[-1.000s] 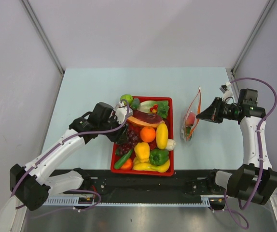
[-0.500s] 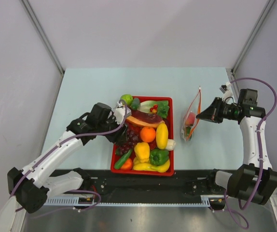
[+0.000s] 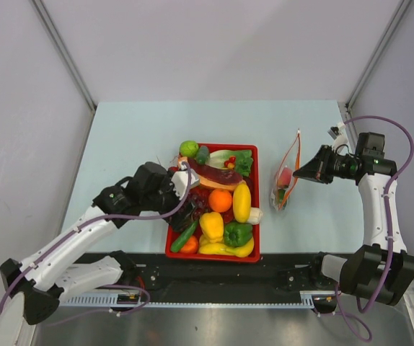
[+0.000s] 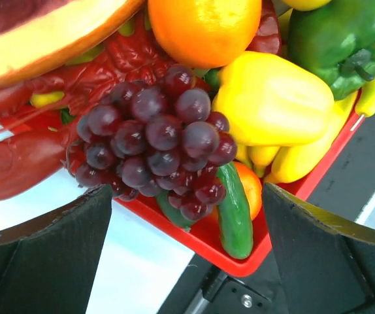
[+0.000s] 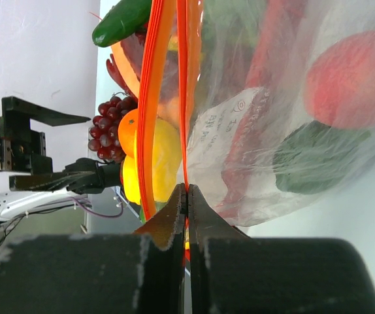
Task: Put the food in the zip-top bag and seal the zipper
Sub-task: Pick up the fake fruit from the bin.
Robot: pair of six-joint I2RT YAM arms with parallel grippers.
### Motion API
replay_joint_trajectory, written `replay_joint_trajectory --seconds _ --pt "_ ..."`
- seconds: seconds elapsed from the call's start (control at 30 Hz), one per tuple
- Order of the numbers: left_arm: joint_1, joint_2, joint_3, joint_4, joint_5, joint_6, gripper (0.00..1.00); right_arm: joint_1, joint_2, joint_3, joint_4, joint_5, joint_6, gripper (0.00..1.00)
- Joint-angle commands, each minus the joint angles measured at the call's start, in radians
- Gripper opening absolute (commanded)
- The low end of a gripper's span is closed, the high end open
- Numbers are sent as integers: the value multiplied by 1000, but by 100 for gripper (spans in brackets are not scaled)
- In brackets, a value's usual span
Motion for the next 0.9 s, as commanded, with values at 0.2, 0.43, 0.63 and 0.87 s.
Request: replay_joint_trajectory --seconds 0.2,0.43,0.63,0.87 --pt "-151 -33 -95 256 -223 35 100 6 -12 6 20 -12 4 0" --pt "-164 11 -141 338 -240 165 100 6 -8 9 14 -10 -4 0" --pt "-164 22 -182 356 -237 199 95 6 -5 9 12 -10 -5 0" --pt "-164 5 -185 356 -226 199 58 5 -7 9 11 -8 -7 0"
